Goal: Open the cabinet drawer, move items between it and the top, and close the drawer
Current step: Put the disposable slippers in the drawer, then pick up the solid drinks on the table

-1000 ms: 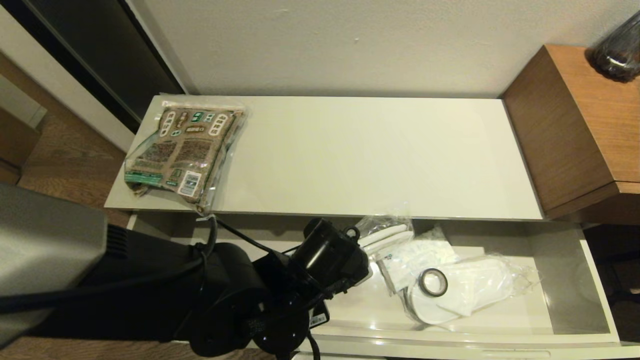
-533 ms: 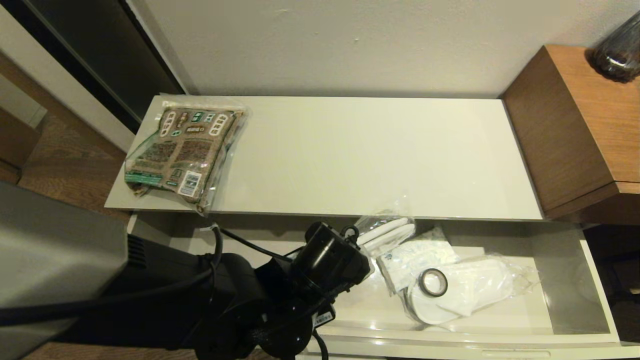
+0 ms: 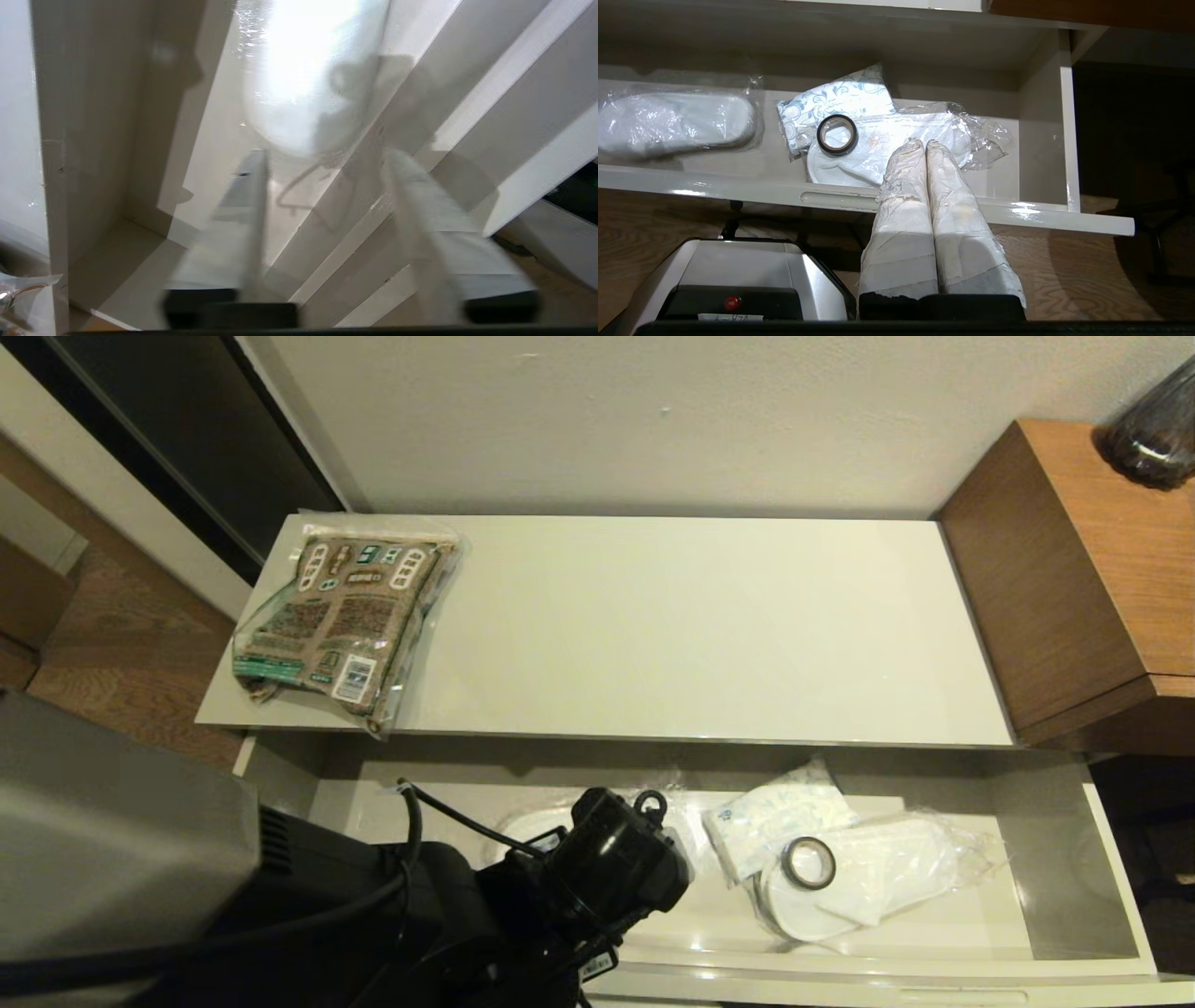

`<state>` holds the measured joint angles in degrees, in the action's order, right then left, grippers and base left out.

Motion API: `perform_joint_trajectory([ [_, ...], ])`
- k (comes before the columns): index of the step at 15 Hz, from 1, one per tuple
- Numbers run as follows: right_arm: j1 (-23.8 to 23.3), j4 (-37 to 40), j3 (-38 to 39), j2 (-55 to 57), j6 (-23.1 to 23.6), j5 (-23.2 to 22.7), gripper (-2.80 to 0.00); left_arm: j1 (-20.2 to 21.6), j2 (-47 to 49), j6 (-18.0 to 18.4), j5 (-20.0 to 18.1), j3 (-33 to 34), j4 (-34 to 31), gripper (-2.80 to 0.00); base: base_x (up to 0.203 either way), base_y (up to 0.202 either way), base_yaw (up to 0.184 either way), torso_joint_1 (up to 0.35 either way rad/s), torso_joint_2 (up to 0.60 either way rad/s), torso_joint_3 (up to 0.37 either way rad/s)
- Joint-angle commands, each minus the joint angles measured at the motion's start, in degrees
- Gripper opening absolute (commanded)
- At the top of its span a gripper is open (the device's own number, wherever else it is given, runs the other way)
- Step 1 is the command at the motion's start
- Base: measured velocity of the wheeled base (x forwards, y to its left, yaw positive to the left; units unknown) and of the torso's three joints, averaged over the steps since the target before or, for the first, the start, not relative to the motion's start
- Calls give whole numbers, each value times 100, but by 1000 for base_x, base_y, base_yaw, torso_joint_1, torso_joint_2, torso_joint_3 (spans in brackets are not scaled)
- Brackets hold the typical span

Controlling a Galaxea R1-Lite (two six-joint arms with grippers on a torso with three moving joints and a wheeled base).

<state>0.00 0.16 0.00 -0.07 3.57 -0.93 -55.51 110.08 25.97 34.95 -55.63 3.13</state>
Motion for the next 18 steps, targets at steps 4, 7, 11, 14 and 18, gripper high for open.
perform_joint_trajectory([
  [4,0,2,9,7,3,-4,-280,72,-171,-408,197,-425,76,0,0,0,0,0,0,0],
  [7,0,2,9,7,3,-4,-280,783,-789,-1078,426,-632,-37,0,0,0,0,0,0,0],
  [11,0,2,9,7,3,-4,-280,2083,-1485,-2317,610,-575,-445,0,0,0,0,0,0,0],
  [14,0,2,9,7,3,-4,-280,3527,-1791,-2993,576,-593,-613,0,0,0,0,0,0,0],
  [18,0,2,9,7,3,-4,-280,5121,-2007,-3423,-637,-780,-702,0,0,0,0,0,0,0],
])
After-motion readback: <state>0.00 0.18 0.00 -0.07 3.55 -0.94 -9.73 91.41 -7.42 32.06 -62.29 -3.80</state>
